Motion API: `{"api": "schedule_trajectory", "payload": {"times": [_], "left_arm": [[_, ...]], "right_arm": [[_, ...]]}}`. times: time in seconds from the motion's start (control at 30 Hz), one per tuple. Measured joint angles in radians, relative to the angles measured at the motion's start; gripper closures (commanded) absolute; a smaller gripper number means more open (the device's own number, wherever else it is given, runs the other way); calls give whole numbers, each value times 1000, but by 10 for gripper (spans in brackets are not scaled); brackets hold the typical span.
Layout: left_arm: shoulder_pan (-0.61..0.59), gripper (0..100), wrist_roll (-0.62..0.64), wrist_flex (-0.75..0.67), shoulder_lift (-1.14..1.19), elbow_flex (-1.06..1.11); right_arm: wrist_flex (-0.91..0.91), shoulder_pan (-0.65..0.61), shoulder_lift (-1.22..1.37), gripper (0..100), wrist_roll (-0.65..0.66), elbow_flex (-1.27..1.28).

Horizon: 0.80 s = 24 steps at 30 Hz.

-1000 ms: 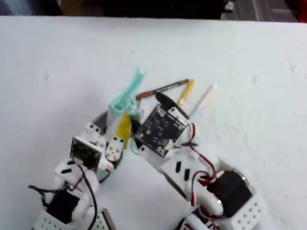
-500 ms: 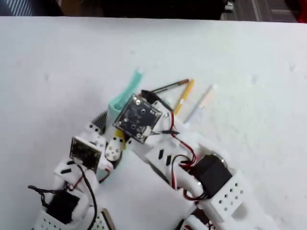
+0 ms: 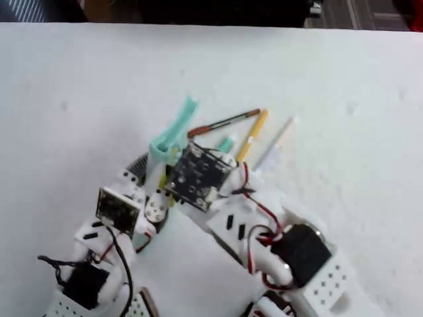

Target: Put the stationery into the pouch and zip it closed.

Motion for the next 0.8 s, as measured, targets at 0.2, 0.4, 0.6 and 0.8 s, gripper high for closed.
{"api": "schedule_trajectory", "payload": {"times": [0.2,0.4,0.6,0.8], "left_arm": [[-3,816,0,296,5,-146],[2,816,-8,482,6,-290],[2,816,-57,535,6,-367],[63,893,-64,353,5,-313]], "right_arm": [[2,40,-14,981,3,-28],[78,51,-12,981,2,-110],[146,52,-14,981,48,-146],[146,40,6,981,68,-173]]}}
